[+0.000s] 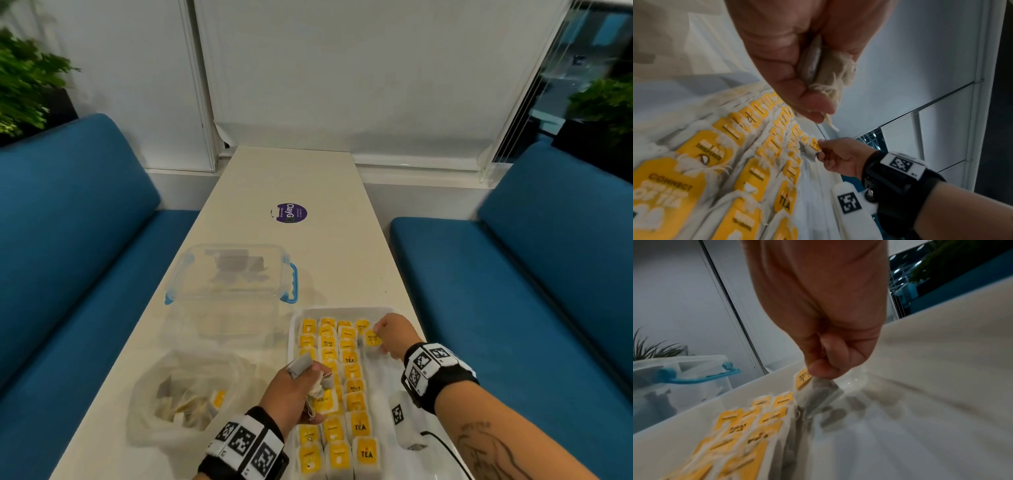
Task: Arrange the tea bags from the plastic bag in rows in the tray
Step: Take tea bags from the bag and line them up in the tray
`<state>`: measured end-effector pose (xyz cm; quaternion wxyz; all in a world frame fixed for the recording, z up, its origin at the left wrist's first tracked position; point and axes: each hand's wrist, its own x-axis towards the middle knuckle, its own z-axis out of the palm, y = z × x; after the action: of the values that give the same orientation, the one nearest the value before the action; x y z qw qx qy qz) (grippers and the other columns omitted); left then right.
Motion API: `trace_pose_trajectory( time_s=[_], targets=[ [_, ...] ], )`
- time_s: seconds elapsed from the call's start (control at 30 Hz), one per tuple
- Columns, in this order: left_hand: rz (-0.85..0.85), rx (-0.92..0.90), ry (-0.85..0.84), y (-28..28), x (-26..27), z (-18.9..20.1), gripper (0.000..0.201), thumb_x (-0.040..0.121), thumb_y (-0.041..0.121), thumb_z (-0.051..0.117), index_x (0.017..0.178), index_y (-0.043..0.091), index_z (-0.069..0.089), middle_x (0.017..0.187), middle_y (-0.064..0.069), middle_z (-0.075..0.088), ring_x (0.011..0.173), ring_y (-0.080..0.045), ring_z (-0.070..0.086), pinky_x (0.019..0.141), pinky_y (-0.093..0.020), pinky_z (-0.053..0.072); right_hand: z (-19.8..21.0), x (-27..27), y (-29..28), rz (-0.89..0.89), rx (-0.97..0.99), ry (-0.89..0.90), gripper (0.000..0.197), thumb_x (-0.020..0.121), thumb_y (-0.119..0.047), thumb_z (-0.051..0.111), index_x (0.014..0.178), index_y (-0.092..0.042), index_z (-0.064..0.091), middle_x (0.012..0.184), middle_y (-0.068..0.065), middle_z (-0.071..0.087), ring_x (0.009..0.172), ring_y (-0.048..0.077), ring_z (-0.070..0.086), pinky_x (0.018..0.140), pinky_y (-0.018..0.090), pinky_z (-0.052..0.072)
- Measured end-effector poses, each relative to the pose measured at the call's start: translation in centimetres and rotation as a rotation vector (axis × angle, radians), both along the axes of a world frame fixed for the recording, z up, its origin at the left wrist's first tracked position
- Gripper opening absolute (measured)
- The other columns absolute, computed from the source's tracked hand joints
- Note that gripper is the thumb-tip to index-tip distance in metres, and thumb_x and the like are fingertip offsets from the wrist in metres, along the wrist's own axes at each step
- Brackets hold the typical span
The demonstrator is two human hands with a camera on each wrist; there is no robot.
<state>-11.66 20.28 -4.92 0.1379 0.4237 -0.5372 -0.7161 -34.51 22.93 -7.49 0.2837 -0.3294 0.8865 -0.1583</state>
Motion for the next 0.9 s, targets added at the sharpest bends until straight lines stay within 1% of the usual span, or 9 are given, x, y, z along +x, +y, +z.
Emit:
trace_pose_trajectory(
  time_s=[0.1,0.17,0.27,0.33,0.4,0.5,0.6,0.73,0.9],
  targets=[
    [-0.003,0.005,-0.028,-0.4,0.1,-0.3,0.021,0.096,0.021,0.045,0.086,0.016,0.064,0.088,-0.002,0.063,0.077,-0.013,0.055,0.046,-0.02,0.048,-0.4,0.0,-1.0,-0.042,0.043,-0.03,0.031,0.092,-0.007,0.048,0.121,0.001,0.058,0.102,0.015,0.059,0.1,0.027,0.06,0.086,0.03,0.048],
    [0.003,0.011,-0.045,-0.6,0.2,-0.5,0.021,0.096,0.021,0.046,0.087,0.016,0.064,0.089,-0.004,0.062,0.077,-0.014,0.055,0.046,-0.02,0.049,-0.4,0.5,-1.1,-0.054,0.055,0.028,0.032,0.094,-0.012,0.047,0.124,-0.003,0.056,0.123,0.012,0.059,0.115,0.024,0.056,0.097,0.028,0.044],
    [-0.002,0.015,-0.06,-0.8,0.3,-0.8,0.021,0.096,0.022,0.046,0.09,0.015,0.064,0.096,-0.008,0.062,0.075,-0.016,0.055,0.046,-0.02,0.048,-0.6,0.6,-1.7,0.071,0.135,0.121,0.03,0.096,-0.019,0.046,0.117,-0.003,0.06,0.109,0.007,0.061,0.114,0.023,0.057,0.096,0.028,0.046],
    [-0.009,0.013,-0.059,-0.8,0.3,-0.9,0.021,0.096,0.022,0.045,0.09,0.015,0.064,0.098,-0.009,0.063,0.076,-0.015,0.055,0.046,-0.02,0.049,-1.1,0.5,-1.9,0.044,0.12,0.097,0.032,0.096,-0.023,0.047,0.118,-0.004,0.06,0.098,0.004,0.056,0.113,0.022,0.058,0.096,0.027,0.046],
    [-0.019,0.003,-0.059,-0.6,0.3,-1.0,0.021,0.097,0.022,0.045,0.09,0.015,0.064,0.097,-0.007,0.063,0.077,-0.014,0.055,0.046,-0.02,0.049,-1.4,0.6,-1.6,-0.065,0.016,0.019,0.036,0.097,-0.028,0.046,0.122,-0.004,0.058,0.109,0.006,0.062,0.113,0.023,0.058,0.097,0.029,0.047],
    [-0.035,-0.01,-0.057,-0.4,0.3,-0.9,0.021,0.096,0.022,0.045,0.091,0.015,0.064,0.097,-0.007,0.063,0.077,-0.013,0.055,0.047,-0.019,0.049,-1.2,0.5,-1.2,-0.159,-0.135,0.005,0.03,0.094,-0.019,0.051,0.117,0.0,0.055,0.115,0.015,0.061,0.107,0.029,0.059,0.089,0.032,0.048],
    [-0.072,-0.013,-0.05,-0.4,0.3,-0.5,0.02,0.096,0.022,0.046,0.092,0.015,0.064,0.097,-0.006,0.063,0.077,-0.011,0.056,0.046,-0.019,0.049,0.5,0.8,-0.4,-0.206,-0.307,-0.01,0.02,0.092,-0.014,0.056,0.11,-0.007,0.054,0.108,0.011,0.06,0.092,0.022,0.056,0.077,0.028,0.044],
    [-0.19,-0.036,-0.034,0.0,0.2,0.1,0.022,0.097,0.024,0.044,0.085,0.02,0.062,0.089,0.0,0.062,0.074,-0.008,0.055,0.046,-0.02,0.049,4.7,3.5,1.2,0.036,-0.353,-0.256,0.002,0.086,-0.013,0.064,0.084,-0.014,0.063,0.078,-0.005,0.062,0.059,0.007,0.051,0.049,0.014,0.042],
    [-0.325,-0.058,-0.034,0.8,0.3,0.7,0.019,0.096,0.027,0.046,0.086,0.021,0.061,0.086,0.003,0.063,0.075,-0.009,0.054,0.047,-0.022,0.05,7.3,7.4,3.4,0.298,-0.251,-0.407,0.011,0.082,-0.028,0.07,0.09,-0.021,0.069,0.073,-0.01,0.062,0.061,0.004,0.05,0.048,0.015,0.035]
  ],
)
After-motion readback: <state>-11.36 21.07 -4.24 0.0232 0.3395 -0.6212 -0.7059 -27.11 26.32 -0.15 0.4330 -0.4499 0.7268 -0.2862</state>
